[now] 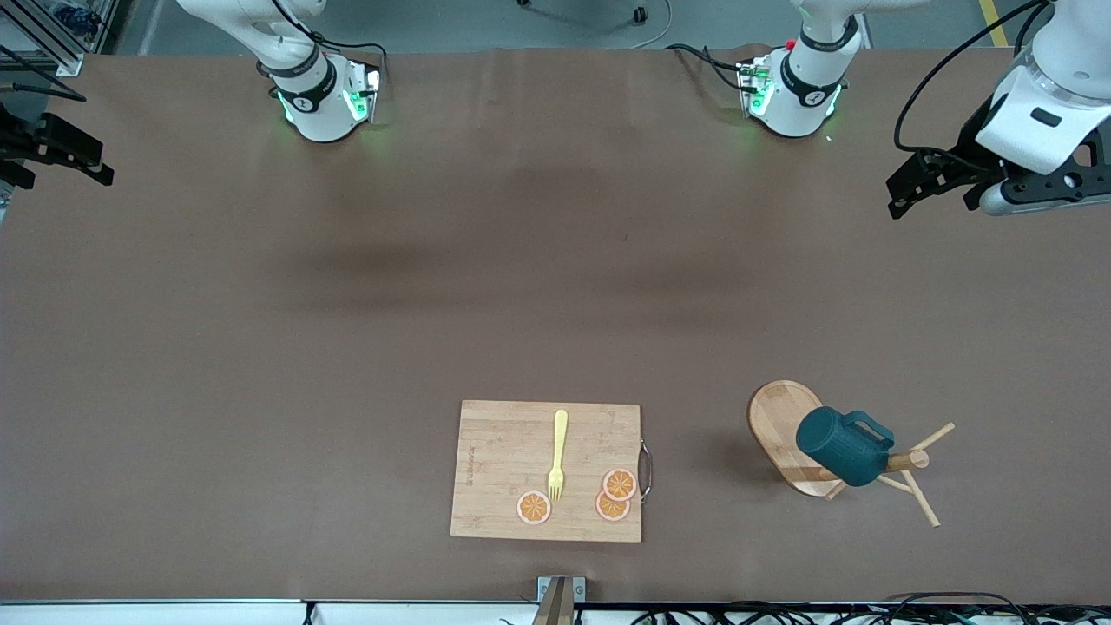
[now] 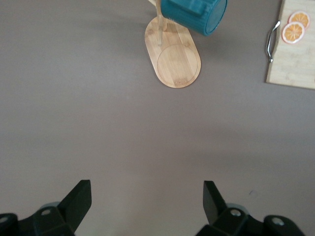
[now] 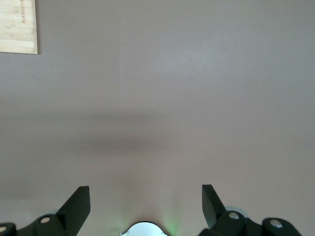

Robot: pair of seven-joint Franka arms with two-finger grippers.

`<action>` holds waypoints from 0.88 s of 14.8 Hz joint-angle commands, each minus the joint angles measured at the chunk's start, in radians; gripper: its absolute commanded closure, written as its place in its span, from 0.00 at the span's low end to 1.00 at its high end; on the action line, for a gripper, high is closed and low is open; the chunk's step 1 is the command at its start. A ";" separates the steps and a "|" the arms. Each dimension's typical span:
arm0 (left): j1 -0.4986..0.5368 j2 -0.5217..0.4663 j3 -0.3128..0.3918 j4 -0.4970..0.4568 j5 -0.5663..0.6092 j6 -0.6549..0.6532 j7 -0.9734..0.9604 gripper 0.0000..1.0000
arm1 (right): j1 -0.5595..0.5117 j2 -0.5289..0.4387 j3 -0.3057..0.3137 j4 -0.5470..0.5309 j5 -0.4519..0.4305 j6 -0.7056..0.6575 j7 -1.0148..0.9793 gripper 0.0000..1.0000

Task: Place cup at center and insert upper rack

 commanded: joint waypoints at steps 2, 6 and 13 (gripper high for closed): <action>-0.007 -0.029 0.067 -0.009 -0.017 -0.030 0.180 0.00 | 0.007 -0.023 0.002 -0.013 0.005 0.005 0.003 0.00; -0.009 -0.018 0.073 0.012 -0.016 -0.035 0.201 0.00 | 0.007 -0.023 0.000 -0.011 0.004 0.004 0.002 0.00; -0.018 0.007 0.071 0.066 -0.003 -0.082 0.195 0.00 | 0.007 -0.025 0.002 -0.008 0.002 0.004 0.002 0.00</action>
